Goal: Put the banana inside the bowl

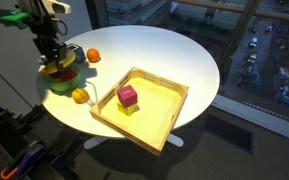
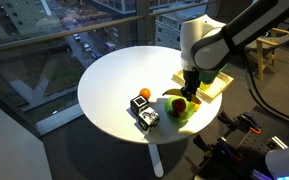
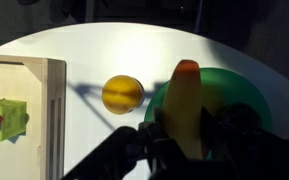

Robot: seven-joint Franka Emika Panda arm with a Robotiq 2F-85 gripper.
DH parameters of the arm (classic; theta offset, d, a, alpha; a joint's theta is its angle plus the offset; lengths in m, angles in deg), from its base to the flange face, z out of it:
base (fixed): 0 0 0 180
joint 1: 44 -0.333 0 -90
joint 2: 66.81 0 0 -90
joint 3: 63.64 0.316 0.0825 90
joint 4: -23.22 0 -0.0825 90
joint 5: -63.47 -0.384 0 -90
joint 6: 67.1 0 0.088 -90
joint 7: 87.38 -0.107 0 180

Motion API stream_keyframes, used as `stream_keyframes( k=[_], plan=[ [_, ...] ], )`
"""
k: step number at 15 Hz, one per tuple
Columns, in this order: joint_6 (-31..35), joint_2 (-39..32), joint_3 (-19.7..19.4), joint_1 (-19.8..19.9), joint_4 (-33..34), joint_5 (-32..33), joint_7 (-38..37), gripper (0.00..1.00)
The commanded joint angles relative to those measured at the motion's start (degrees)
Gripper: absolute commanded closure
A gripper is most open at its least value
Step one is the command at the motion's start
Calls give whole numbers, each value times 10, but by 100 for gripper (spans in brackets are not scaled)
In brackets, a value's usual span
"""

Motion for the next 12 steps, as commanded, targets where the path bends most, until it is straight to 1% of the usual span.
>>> stream_keyframes(
  k=[1,6,9,12],
  plan=[
    [2,-15,2,4,17,-2,4,87],
    [24,-31,2,0,31,6,-1,87],
    [45,-30,3,-7,24,14,-10,87],
    [52,-24,7,-14,17,18,-14,87]
  ],
)
